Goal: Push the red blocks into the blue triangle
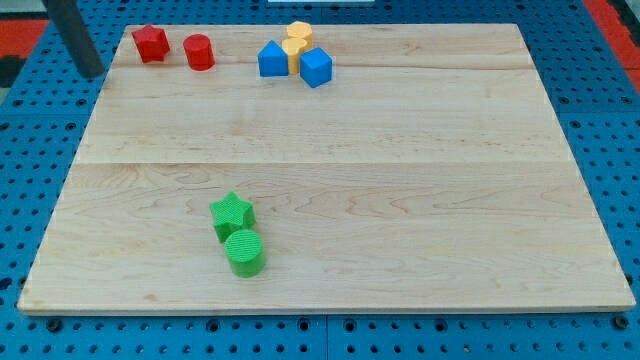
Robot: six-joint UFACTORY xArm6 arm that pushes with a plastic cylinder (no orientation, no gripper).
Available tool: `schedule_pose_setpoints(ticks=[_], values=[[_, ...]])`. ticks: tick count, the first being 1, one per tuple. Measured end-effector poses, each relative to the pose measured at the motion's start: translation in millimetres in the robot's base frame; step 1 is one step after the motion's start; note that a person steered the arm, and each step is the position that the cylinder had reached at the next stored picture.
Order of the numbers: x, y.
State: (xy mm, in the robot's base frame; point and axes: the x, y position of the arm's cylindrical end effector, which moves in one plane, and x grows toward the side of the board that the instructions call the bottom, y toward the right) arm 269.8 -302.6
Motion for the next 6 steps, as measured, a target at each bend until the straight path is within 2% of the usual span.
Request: schedule_pose_setpoints(ticks=[1, 2, 4, 5, 6], values=[[-61, 4], [-71, 19], [-54, 18], [-53, 96], [-35, 90]])
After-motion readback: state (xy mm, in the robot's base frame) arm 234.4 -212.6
